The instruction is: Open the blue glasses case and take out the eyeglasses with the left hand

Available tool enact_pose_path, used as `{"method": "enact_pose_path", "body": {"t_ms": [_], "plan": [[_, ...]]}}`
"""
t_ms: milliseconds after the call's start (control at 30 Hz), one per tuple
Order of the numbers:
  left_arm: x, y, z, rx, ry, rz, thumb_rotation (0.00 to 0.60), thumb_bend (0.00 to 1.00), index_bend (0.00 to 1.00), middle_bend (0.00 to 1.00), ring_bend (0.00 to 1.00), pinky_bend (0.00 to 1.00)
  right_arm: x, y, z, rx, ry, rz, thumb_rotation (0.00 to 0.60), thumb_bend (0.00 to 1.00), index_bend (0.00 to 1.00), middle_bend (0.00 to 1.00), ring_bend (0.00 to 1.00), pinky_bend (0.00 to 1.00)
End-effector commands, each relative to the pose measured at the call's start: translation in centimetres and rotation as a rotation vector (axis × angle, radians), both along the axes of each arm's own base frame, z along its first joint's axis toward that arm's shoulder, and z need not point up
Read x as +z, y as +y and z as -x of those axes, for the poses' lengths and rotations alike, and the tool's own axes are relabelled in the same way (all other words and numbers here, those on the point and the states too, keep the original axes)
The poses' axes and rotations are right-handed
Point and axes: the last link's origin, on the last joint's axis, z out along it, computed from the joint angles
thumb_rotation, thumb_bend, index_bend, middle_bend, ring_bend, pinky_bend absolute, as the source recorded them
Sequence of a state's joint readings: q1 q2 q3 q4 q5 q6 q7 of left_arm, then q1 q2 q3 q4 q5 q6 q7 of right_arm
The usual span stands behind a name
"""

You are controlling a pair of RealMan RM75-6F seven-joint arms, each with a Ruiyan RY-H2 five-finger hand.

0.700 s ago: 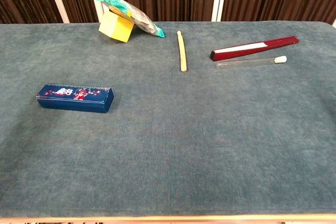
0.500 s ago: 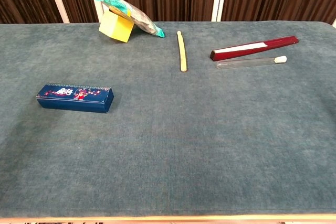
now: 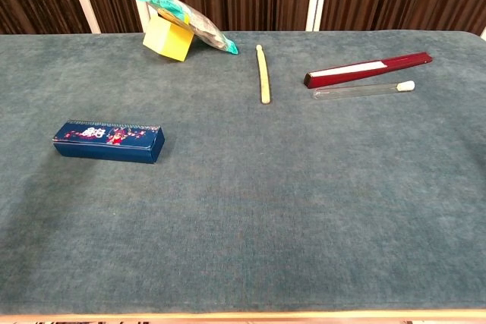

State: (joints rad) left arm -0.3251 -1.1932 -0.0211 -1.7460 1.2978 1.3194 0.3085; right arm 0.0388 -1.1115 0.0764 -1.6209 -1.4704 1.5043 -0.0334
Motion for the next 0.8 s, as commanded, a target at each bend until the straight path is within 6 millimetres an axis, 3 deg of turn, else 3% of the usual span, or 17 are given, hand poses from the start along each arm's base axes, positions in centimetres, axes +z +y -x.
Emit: {"method": "enact_pose_path", "body": {"t_ms": [33, 167, 433, 800], "plan": [[-1.5, 1.8, -0.8, 0.004, 0.024, 0.056, 0.600, 0.21, 0.00, 0.07, 0.00, 0.00, 0.0, -0.1, 0.0, -0.004, -0.001, -0.001, 0.600, 0.18, 0.00, 0.00, 0.00, 0.18], [-3.1, 3.5, -1.8, 0.003, 0.037, 0.107, 0.600, 0.29, 0.00, 0.12, 0.00, 0.01, -0.1, -0.2, 0.1, -0.011, -0.001, -0.001, 0.600, 0.18, 0.00, 0.00, 0.00, 0.18], [-5.6, 6.4, -3.5, -0.002, 0.061, 0.178, 0.600, 0.34, 0.00, 0.17, 0.00, 0.02, -0.1, -0.3, 0.2, -0.021, -0.006, -0.003, 0.600, 0.18, 0.00, 0.00, 0.00, 0.18], [-8.0, 8.3, -3.9, 0.038, 0.095, 0.249, 0.600, 0.34, 0.00, 0.21, 0.00, 0.02, -0.1, -0.5, 0.3, -0.033, -0.010, -0.006, 0.600, 0.18, 0.00, 0.00, 0.00, 0.18]]}}
